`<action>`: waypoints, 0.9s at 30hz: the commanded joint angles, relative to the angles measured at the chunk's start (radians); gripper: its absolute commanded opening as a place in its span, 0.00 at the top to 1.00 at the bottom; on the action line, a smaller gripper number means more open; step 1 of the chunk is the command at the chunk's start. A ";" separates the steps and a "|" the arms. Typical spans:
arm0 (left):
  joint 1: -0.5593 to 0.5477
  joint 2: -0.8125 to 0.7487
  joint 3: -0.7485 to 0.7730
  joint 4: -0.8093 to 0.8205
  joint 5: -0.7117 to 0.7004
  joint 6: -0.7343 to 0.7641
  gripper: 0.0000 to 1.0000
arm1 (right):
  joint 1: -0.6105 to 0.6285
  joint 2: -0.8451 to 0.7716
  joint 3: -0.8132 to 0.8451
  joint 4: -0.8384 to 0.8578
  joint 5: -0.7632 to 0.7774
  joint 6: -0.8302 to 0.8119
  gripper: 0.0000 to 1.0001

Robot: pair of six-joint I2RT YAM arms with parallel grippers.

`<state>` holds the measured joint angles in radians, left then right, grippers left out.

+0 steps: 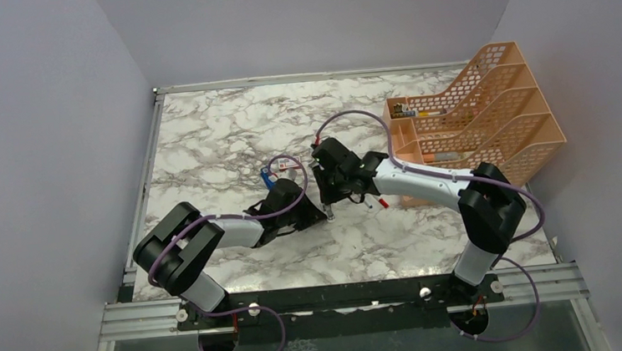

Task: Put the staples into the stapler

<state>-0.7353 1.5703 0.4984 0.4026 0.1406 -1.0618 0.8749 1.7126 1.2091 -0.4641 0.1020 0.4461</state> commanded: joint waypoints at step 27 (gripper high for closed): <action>-0.006 -0.026 0.038 -0.108 -0.071 0.058 0.85 | -0.004 -0.061 -0.083 -0.010 -0.036 0.042 0.50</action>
<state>-0.7353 1.5574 0.5182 0.3439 0.1150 -1.0336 0.8749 1.6955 1.1225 -0.4652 0.0437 0.4721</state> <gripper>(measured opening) 0.127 0.488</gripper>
